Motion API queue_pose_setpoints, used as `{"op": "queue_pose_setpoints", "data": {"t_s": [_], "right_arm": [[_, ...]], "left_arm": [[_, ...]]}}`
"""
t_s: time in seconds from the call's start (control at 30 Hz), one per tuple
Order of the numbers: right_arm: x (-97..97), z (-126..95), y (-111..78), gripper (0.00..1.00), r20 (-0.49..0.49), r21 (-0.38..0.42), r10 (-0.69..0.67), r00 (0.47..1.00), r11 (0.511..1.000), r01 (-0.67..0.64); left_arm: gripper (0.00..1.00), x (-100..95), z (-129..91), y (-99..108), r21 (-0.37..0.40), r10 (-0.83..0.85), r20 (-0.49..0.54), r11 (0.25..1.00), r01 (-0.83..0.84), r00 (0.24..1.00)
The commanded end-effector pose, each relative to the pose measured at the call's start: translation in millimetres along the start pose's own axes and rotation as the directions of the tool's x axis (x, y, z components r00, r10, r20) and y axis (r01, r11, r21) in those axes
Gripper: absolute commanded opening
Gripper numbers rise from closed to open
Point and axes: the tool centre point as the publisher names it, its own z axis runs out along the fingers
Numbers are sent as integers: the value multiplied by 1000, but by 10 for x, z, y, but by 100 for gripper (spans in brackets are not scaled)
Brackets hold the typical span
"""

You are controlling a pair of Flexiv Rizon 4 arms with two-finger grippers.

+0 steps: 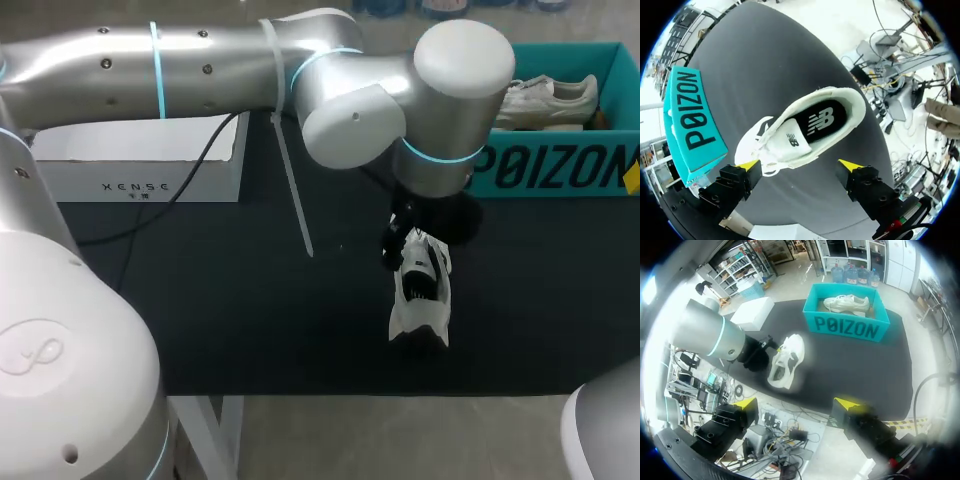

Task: Take the shoe out of the shoebox, open the shoe tongue, remove and reinsert the insole, then place the shoe into the shoebox

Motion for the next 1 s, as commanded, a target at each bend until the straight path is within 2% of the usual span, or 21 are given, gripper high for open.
{"op": "queue_pose_setpoints", "data": {"t_s": [0.03,0.13,0.17,0.27,0.43,0.67,1.0], "right_arm": [[-4,-3,29,100,0,7,1,1000,1000,-1],[-4,-3,29,100,0,7,1,1000,1000,-1],[-4,-3,29,100,0,7,1,1000,1000,-1],[-4,-3,29,100,0,7,1,1000,1000,-1],[-4,-3,29,100,0,7,1,1000,1000,-1],[-4,-3,29,100,0,7,1,1000,1000,-1],[-4,-3,29,100,0,7,1,1000,1000,-1]], "left_arm": [[100,42,6,84,45,-75,-71,996,78,995],[100,97,-19,7,57,-140,-129,987,148,982],[100,122,-52,-23,87,-137,-135,985,149,981],[100,175,-149,-129,76,-187,-177,976,203,966],[100,300,-250,-347,-4,-217,-187,975,220,958],[100,474,-230,-537,-42,-262,-208,965,259,942],[100,806,-183,-573,-19,-332,-215,942,336,918]]}}
